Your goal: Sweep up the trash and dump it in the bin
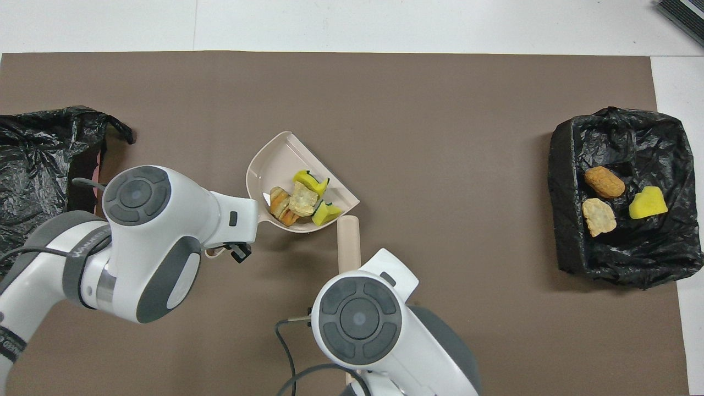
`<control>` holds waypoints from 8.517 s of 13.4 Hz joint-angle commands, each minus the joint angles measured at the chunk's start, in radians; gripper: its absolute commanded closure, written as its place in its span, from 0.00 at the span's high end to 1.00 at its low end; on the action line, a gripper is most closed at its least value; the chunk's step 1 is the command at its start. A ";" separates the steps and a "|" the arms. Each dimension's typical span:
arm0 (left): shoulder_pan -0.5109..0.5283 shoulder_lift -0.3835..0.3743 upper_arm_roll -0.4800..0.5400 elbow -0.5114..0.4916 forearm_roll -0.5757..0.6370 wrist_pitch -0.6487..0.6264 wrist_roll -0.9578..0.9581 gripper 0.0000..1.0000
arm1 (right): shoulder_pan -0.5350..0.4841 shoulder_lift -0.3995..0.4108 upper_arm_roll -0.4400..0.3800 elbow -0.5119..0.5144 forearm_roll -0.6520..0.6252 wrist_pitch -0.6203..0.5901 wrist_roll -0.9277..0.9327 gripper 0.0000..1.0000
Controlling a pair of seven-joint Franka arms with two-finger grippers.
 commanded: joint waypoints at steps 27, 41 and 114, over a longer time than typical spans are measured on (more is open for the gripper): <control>0.825 0.196 0.019 0.601 0.479 -0.205 0.814 0.00 | 0.175 0.070 0.005 -0.345 0.101 0.448 0.036 0.00; 0.705 0.170 0.004 0.626 0.899 -0.195 0.931 0.00 | -0.153 0.035 -0.008 -0.099 -0.020 0.275 0.030 0.81; 0.254 -0.141 0.027 0.534 0.034 -0.623 -0.457 1.00 | -0.624 0.008 -0.077 0.455 -0.147 -0.354 -0.625 1.00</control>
